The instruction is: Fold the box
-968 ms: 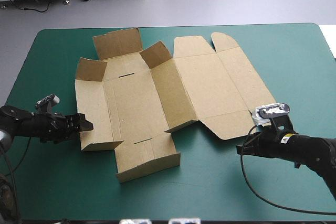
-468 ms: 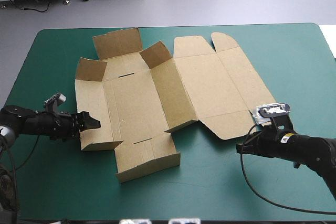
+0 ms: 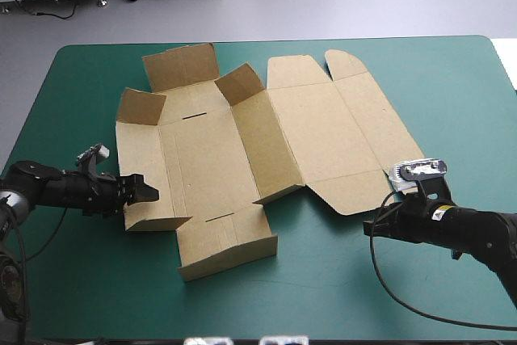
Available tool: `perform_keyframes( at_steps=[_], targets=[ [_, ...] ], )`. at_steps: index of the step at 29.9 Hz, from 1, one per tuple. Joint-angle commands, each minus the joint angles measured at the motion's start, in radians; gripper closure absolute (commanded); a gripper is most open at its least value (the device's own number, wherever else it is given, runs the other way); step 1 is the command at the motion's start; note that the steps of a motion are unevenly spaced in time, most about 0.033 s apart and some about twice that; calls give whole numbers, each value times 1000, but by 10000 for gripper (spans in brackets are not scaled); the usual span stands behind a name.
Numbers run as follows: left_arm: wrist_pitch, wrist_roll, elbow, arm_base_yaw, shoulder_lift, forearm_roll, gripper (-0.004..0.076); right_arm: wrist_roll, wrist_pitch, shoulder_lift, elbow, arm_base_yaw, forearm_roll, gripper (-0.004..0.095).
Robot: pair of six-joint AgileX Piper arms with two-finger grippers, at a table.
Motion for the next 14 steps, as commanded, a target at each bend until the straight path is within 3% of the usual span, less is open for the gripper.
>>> perform_keyframes(
  at_steps=[1,8,14],
  targets=[
    [28,11,-21,-4,-28,-61,399,0,-36,-3,-34,-2,25,914],
    [41,41,-25,-4,-28,-64,708,0,-39,-3,-34,-2,25,914],
    [65,84,-111,-4,-60,-33,729,0,-28,-3,-34,-2,15,914]
  ],
)
